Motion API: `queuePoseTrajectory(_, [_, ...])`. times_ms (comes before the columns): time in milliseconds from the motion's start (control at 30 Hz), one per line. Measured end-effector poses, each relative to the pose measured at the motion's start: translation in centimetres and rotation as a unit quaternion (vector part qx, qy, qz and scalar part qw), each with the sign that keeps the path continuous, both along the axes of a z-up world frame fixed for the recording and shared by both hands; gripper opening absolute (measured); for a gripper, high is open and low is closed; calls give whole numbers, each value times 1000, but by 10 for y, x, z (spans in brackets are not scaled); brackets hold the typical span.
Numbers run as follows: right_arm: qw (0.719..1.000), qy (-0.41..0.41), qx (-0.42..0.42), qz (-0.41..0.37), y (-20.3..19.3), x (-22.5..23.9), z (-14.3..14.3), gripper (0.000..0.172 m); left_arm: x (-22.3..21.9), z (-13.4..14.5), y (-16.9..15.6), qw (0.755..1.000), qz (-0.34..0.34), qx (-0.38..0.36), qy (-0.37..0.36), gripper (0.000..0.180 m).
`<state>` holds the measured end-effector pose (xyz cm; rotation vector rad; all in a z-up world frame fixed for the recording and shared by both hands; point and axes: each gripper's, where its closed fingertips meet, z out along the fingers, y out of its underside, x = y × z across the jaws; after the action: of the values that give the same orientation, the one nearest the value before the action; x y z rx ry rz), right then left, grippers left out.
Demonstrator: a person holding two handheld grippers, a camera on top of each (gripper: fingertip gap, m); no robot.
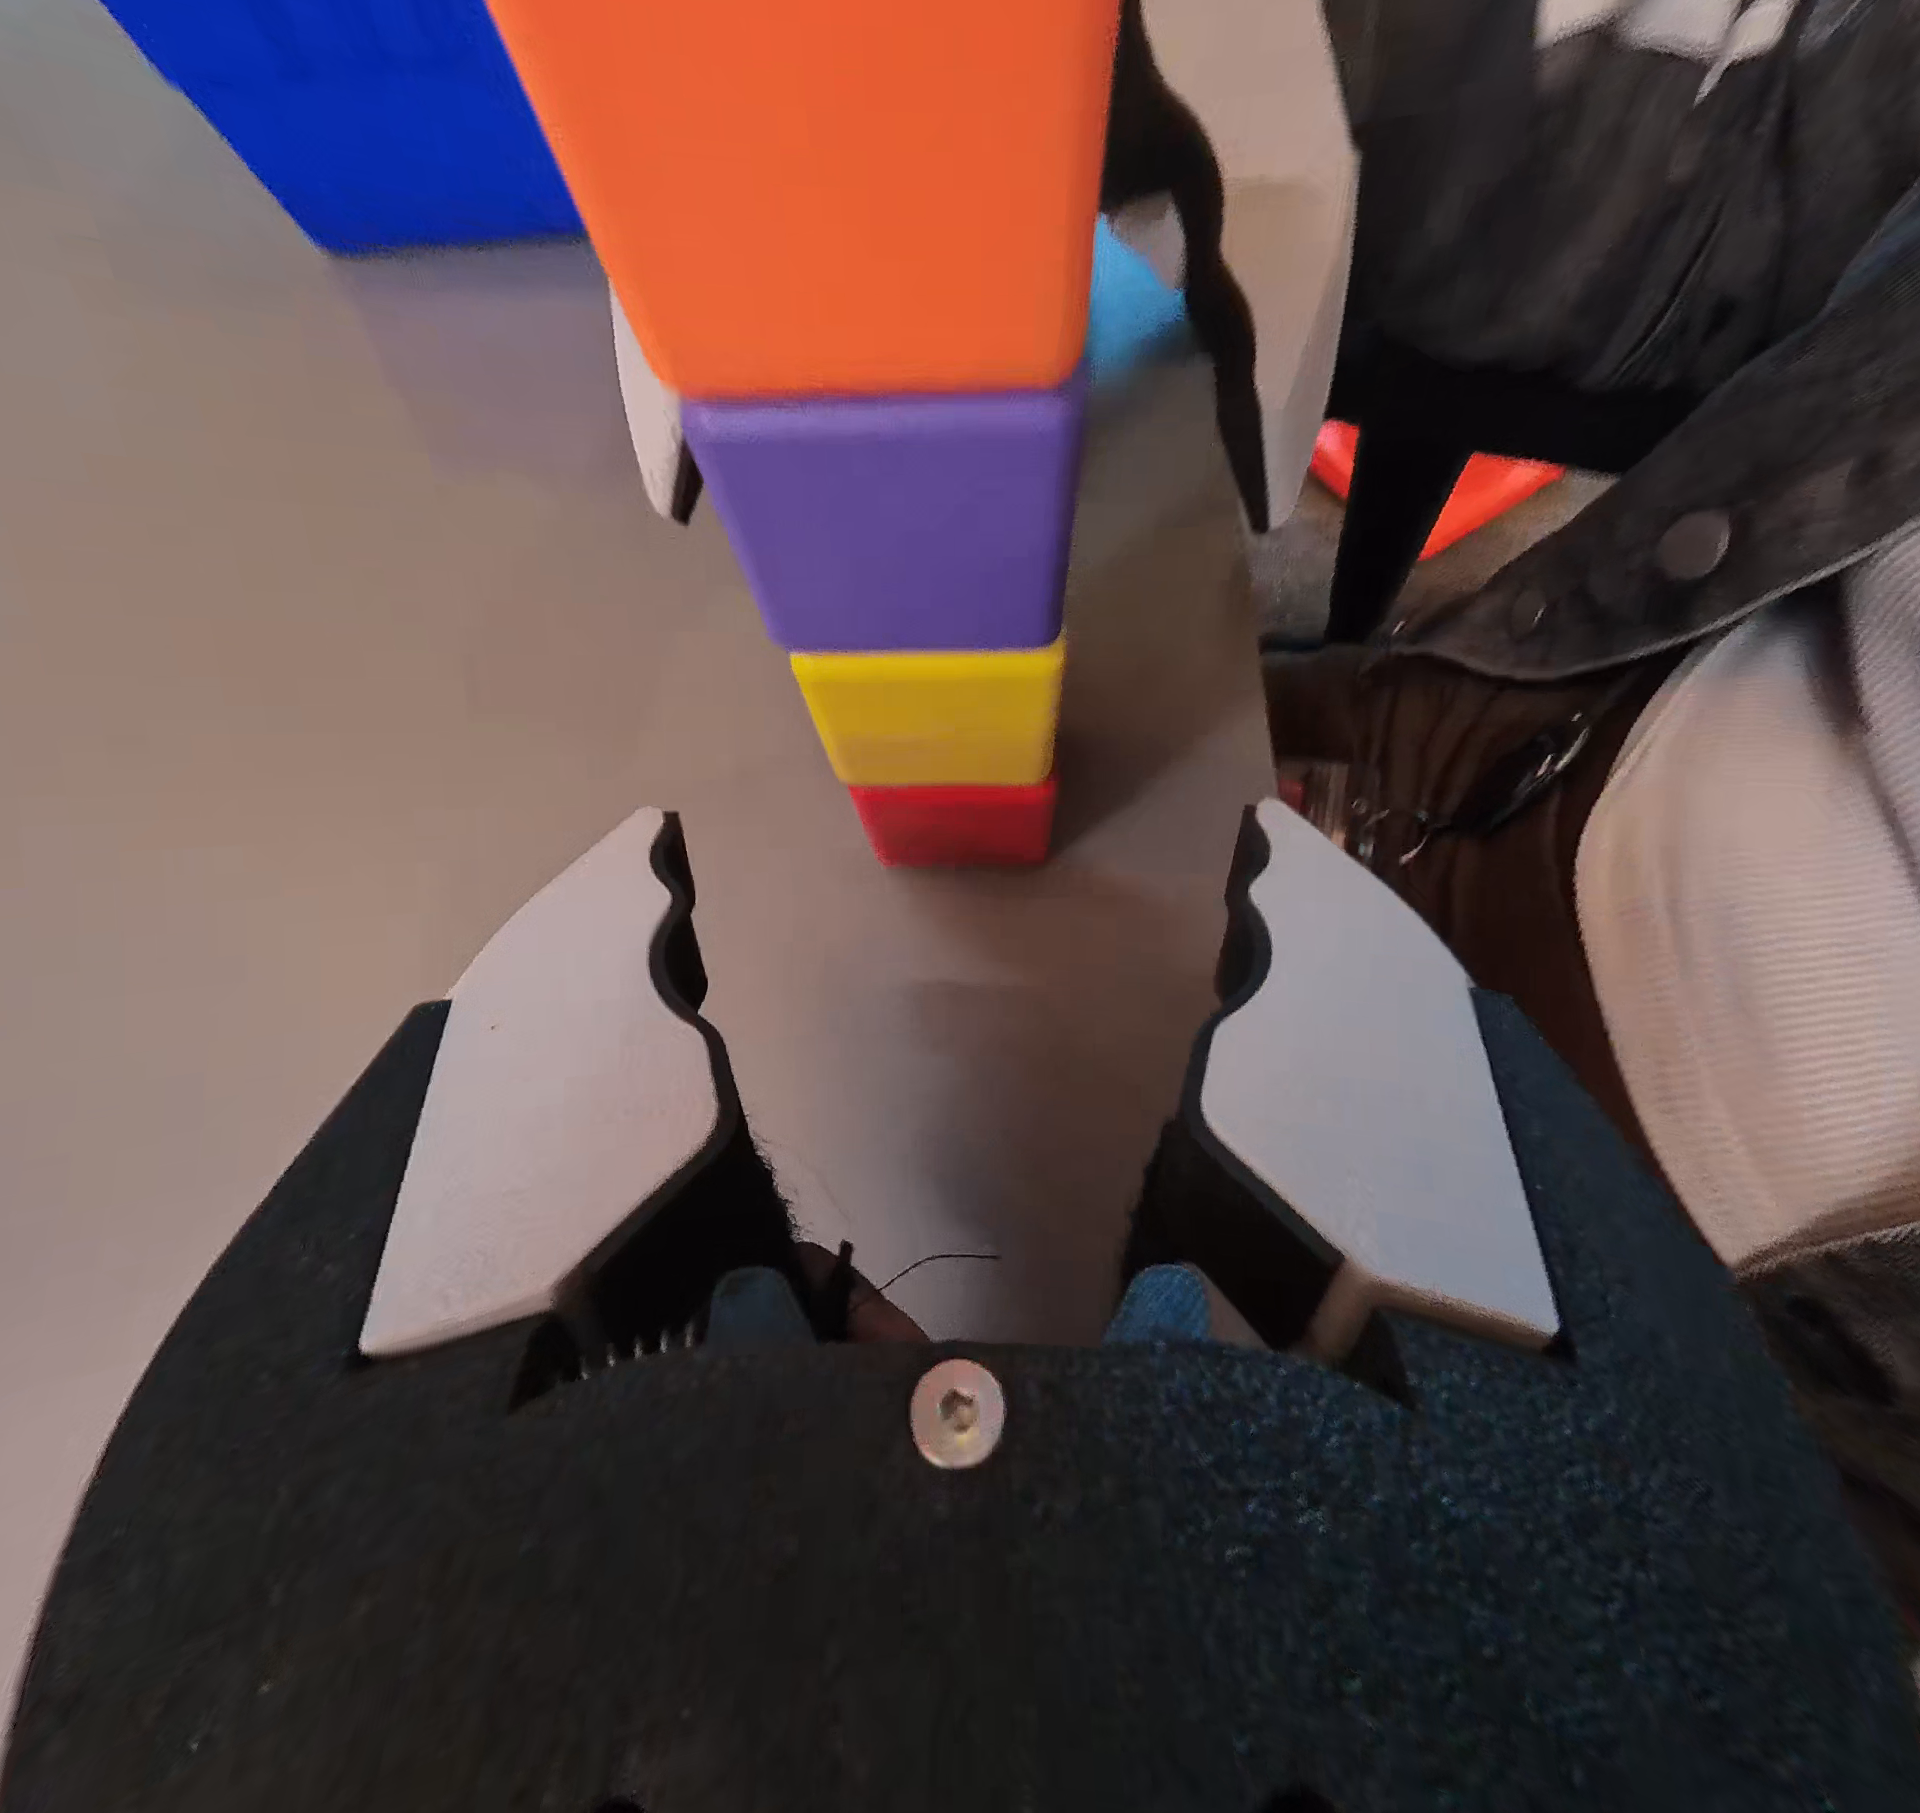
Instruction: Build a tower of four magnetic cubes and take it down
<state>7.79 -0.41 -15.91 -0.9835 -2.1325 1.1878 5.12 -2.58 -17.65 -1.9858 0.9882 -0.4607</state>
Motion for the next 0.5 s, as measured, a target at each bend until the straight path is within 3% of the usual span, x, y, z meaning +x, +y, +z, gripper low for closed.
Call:
queuePoseTrajectory(200, [996,71,-62,2,-2,1,35,101,11,45,1,991,-10,73,-109,96])
queuePoseTrajectory(500, [970,187,-154,-5,0,6,89,94,7,101,-2,954,-7,173,-246,96])
